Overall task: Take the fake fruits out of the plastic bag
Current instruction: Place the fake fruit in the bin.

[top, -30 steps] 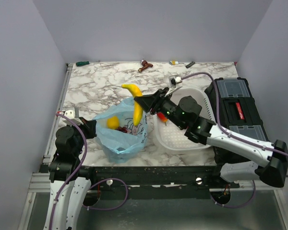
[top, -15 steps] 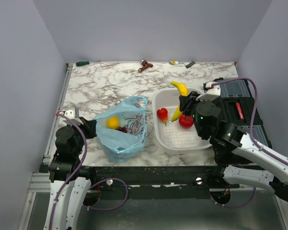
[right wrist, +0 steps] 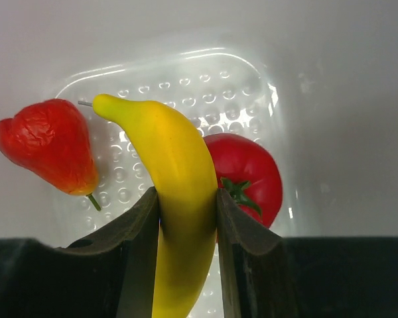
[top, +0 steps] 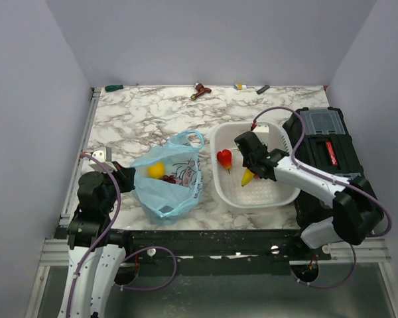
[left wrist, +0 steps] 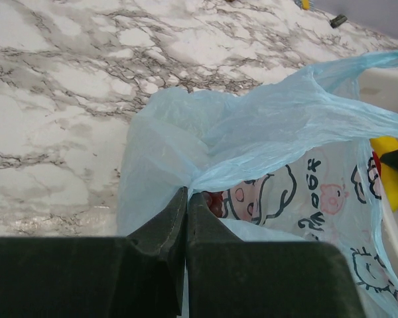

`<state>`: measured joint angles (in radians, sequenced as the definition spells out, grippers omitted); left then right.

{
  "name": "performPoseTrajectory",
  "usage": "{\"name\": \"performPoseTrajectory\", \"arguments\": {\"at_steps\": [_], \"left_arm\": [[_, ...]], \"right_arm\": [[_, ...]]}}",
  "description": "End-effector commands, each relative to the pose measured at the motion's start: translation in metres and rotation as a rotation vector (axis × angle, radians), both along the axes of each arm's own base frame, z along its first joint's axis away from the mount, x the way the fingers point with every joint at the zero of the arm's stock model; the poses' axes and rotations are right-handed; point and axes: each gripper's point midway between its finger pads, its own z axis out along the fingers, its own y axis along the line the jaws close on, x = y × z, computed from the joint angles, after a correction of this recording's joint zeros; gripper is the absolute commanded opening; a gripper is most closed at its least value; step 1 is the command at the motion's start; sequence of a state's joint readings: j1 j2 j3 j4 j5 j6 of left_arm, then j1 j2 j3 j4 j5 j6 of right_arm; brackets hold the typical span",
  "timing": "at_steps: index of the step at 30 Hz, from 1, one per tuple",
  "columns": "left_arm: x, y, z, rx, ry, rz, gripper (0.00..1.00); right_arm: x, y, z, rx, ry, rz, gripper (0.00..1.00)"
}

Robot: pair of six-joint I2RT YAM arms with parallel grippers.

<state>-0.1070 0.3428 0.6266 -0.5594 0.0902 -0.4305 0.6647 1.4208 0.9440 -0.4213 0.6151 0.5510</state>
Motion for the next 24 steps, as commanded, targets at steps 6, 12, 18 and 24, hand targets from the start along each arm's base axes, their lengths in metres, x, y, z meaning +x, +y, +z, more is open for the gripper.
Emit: {"name": "performPoseTrajectory", "arguments": {"at_steps": [6, 12, 18, 24], "left_arm": [[-0.002, -0.009, -0.002, 0.003, 0.020, -0.060, 0.00], [0.001, -0.015, -0.003, -0.010, 0.031, -0.083, 0.00], [0.001, -0.013, -0.001, -0.010, 0.019, -0.073, 0.00], [0.001, -0.015, -0.002, -0.014, 0.023, -0.084, 0.00]], "right_arm": [[0.002, 0.011, -0.029, -0.015, 0.091, 0.016, 0.16], [0.002, 0.015, -0.040, -0.019, 0.125, 0.026, 0.35], [0.002, 0.017, -0.022, 0.000, 0.104, 0.045, 0.56], [-0.005, 0.017, 0.012, 0.072, 0.047, 0.056, 0.68]]}}
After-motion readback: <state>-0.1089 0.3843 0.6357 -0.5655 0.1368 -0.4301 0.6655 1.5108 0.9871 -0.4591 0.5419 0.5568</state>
